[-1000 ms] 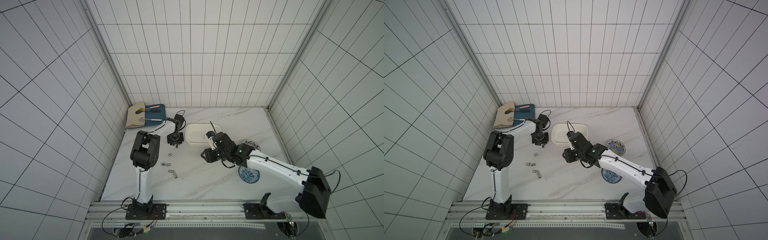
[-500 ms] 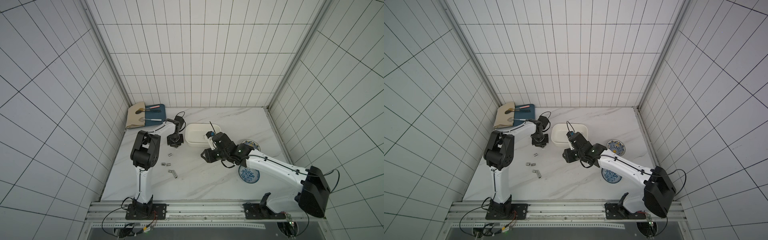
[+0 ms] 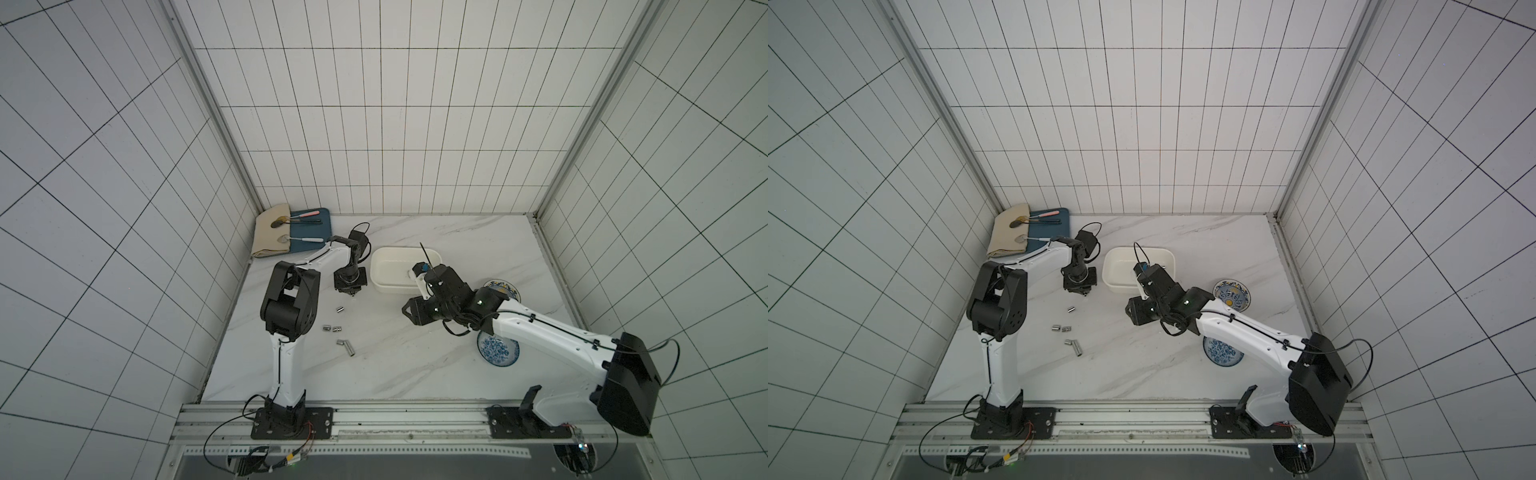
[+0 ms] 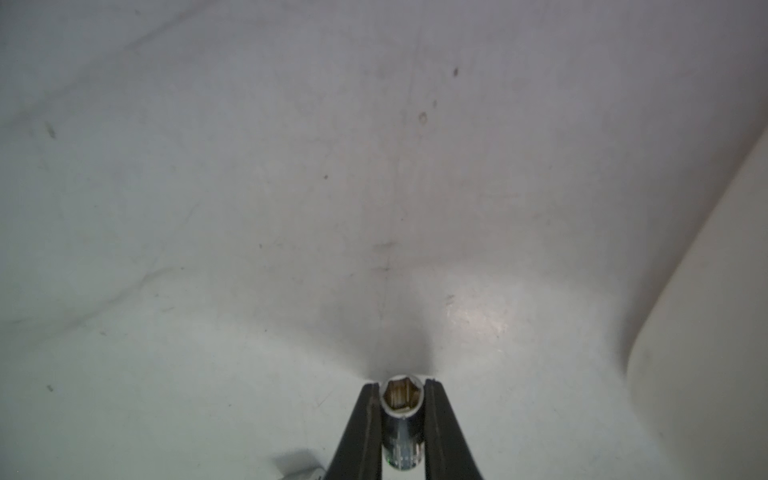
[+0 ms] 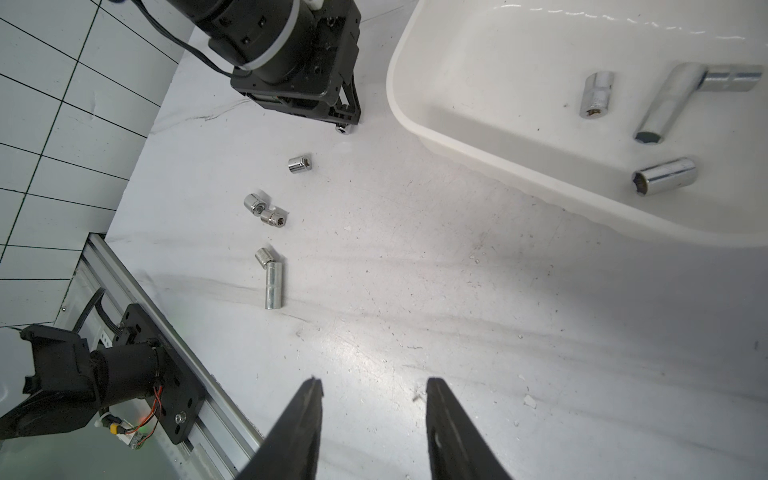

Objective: Put the socket on the desktop into the storage box
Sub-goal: Pick up the socket head from the center of the board, then place the socket head in the storage box.

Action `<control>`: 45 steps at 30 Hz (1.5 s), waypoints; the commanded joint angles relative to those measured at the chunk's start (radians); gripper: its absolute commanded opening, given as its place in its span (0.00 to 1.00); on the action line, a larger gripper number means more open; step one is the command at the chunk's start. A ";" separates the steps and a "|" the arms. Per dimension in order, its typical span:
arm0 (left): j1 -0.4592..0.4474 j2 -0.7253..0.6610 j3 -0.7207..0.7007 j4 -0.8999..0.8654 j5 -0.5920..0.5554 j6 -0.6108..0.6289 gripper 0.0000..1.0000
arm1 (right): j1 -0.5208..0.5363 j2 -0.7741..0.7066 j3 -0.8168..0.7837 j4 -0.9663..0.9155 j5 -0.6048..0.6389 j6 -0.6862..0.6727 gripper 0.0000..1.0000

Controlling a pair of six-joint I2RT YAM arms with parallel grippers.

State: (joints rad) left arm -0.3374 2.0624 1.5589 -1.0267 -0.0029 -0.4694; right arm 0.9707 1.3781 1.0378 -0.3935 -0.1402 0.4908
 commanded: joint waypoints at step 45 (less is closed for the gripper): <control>-0.158 0.338 0.587 -0.120 0.110 -0.023 0.10 | -0.046 -0.146 -0.105 -0.029 0.030 0.019 0.44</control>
State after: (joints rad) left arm -0.4957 2.3734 2.1193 -1.1454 0.1017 -0.4999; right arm 0.9394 1.2461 0.9600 -0.4095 -0.1146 0.5098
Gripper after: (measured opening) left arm 0.168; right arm 0.442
